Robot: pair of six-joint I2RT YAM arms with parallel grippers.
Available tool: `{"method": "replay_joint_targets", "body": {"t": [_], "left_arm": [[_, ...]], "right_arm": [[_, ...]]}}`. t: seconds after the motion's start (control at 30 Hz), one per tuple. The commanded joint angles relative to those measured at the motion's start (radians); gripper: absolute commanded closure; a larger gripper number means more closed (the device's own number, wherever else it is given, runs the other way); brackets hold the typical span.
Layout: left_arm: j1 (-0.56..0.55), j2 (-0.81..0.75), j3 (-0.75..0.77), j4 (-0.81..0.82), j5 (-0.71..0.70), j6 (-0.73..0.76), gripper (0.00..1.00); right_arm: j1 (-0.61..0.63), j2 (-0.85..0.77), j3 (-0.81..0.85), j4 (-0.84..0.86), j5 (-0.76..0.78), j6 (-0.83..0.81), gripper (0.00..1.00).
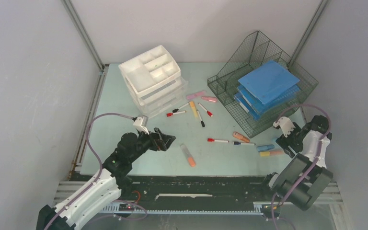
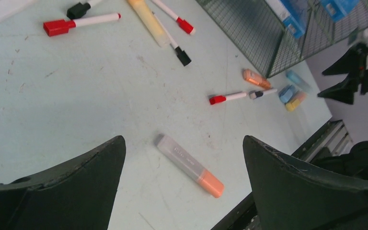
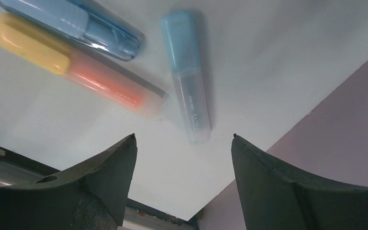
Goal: Organize the desk
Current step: Pick up the stationery from the center of the board.
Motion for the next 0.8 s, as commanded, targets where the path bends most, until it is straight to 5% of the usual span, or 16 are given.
{"method": "replay_joint_targets", "body": {"t": [0.0, 0.5, 0.77], "left_arm": [[-0.005, -0.002, 0.069, -0.017, -0.036, -0.035, 0.00], [-0.007, -0.015, 0.093, -0.026, -0.048, -0.123, 0.00], [-0.009, -0.088, 0.051, -0.011, -0.052, -0.133, 0.00]], "right_arm": [[-0.070, 0.072, 0.029, 0.057, -0.035, -0.114, 0.21], [-0.163, 0.237, 0.030, 0.131, -0.128, -0.269, 0.22], [-0.156, 0.377, 0.131, 0.029, -0.172, -0.284, 0.26]]}}
